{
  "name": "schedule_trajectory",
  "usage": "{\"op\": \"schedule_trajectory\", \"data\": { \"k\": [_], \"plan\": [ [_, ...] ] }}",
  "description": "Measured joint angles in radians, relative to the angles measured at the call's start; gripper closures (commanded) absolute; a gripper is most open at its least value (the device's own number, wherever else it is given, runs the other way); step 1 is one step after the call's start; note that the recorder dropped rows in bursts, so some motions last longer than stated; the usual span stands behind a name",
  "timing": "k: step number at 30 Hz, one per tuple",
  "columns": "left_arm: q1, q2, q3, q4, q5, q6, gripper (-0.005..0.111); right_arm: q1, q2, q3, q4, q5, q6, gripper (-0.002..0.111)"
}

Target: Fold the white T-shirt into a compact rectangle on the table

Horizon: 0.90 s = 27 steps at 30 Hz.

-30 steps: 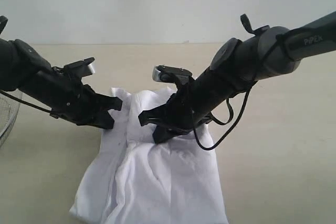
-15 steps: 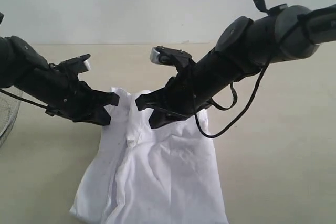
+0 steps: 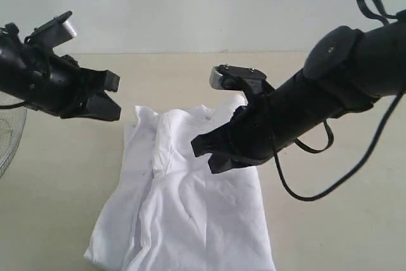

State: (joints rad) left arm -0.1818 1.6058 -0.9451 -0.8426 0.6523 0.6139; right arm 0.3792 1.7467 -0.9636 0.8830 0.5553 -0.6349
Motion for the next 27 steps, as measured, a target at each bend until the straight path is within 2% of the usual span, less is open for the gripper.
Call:
{"op": "schedule_trajectory", "data": {
  "k": [7,13,18,27],
  "plan": [
    [0.0,-0.206,0.264,-0.048,0.012,-0.002,0.102,0.0,-0.073,0.127,0.0,-0.023,-0.036,0.108],
    [0.0,-0.392,0.434,-0.195,0.014,0.055,0.102,0.0,-0.073,0.22,0.06,-0.083,-0.109,0.108],
    [0.0,-0.511,0.505,-0.265,0.014,0.078,0.102,0.0,-0.073,0.284,0.11,-0.131,-0.177,0.108],
    [0.0,-0.54,0.587,-0.299,0.014,0.08,0.102,0.0,-0.075,0.327,0.131,-0.186,-0.207,0.108]
  ]
}}
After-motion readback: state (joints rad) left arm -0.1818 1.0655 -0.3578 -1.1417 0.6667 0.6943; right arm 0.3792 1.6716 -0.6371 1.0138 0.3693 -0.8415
